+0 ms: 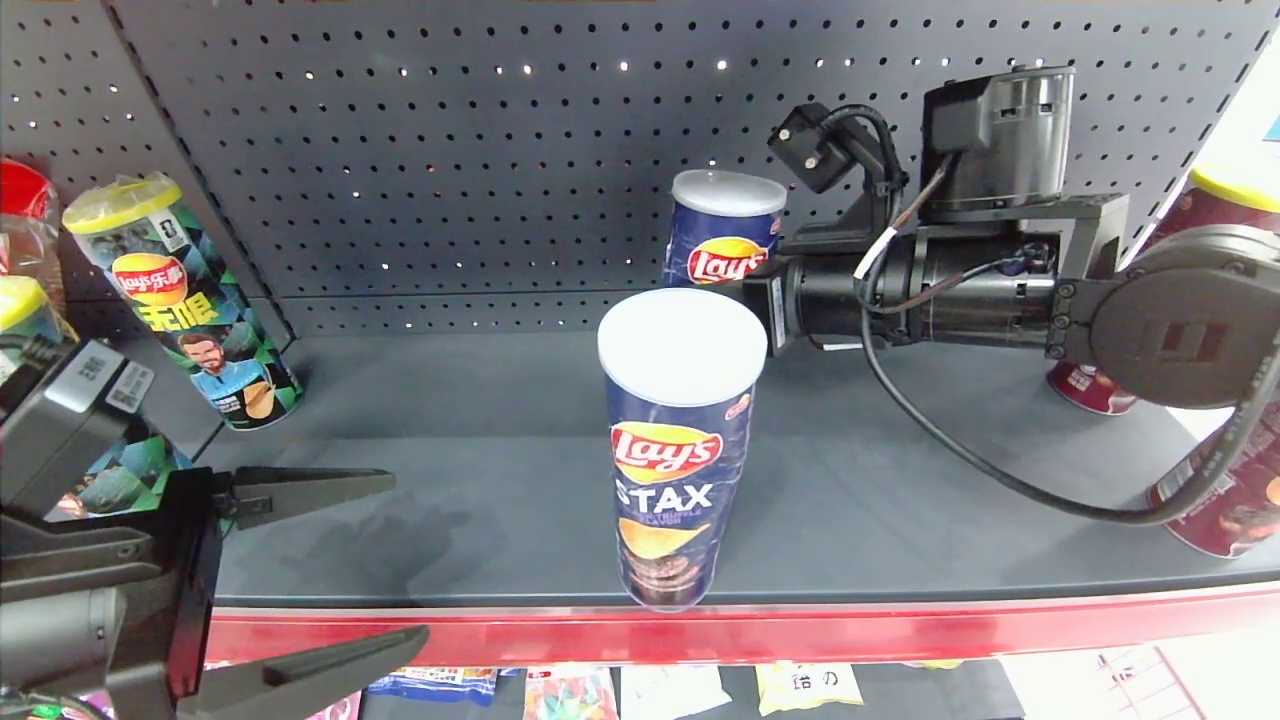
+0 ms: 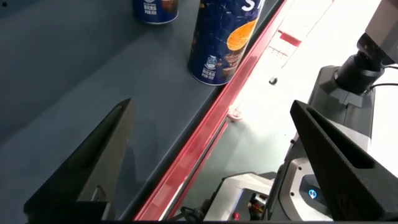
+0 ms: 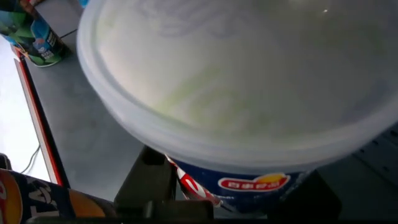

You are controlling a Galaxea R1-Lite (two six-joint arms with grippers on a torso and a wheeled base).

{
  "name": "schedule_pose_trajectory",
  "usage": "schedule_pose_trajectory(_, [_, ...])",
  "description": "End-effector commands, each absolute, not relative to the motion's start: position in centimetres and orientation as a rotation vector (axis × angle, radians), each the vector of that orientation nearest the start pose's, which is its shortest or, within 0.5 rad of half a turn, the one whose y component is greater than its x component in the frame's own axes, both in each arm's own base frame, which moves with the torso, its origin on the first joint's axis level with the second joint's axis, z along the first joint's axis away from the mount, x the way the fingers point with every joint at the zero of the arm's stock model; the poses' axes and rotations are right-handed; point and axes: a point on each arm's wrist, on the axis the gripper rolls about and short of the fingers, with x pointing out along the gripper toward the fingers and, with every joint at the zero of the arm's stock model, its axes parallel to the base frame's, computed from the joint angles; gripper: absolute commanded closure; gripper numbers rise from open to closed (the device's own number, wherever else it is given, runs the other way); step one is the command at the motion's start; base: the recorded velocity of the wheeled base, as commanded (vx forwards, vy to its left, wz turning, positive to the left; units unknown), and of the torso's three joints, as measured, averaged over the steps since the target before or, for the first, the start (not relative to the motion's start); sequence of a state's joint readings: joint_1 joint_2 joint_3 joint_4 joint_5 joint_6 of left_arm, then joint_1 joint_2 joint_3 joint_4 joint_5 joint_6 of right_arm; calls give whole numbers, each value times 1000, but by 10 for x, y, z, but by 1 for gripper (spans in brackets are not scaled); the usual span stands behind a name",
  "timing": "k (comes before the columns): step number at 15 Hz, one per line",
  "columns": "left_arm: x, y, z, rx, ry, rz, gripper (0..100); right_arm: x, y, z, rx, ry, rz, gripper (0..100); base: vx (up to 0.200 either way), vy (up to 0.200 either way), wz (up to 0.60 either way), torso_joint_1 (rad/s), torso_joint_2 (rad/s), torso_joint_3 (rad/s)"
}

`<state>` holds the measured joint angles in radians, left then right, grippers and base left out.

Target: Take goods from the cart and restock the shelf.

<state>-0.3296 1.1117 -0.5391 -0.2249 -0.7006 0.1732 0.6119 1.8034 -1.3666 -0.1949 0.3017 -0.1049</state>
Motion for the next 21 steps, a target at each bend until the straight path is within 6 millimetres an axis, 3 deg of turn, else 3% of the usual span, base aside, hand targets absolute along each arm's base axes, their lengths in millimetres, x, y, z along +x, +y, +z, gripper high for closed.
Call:
schedule_pose_trajectory(1, [133,-61,205,89,267,-1047,0,289,211,262,-136,200,921,100,0,0,0,0,0,0])
schedule_pose_trajectory(10, [134,-61,204,84,274,-1048,0,282,200,261,-137,212,904,100,0,0,0,0,0,0])
schedule_pose_trajectory(18, [134,-61,204,84,270,-1048,0,282,202,260,-136,215,912,100,0,0,0,0,0,0])
schedule_pose_trajectory(19, [134,-61,204,84,270,-1048,0,282,202,260,-138,216,915,0,0,0,0,0,0,0])
schedule_pose_trajectory(21, [134,-61,204,84,270,-1048,0,281,202,260,-133,216,914,0,0,0,0,0,0,0])
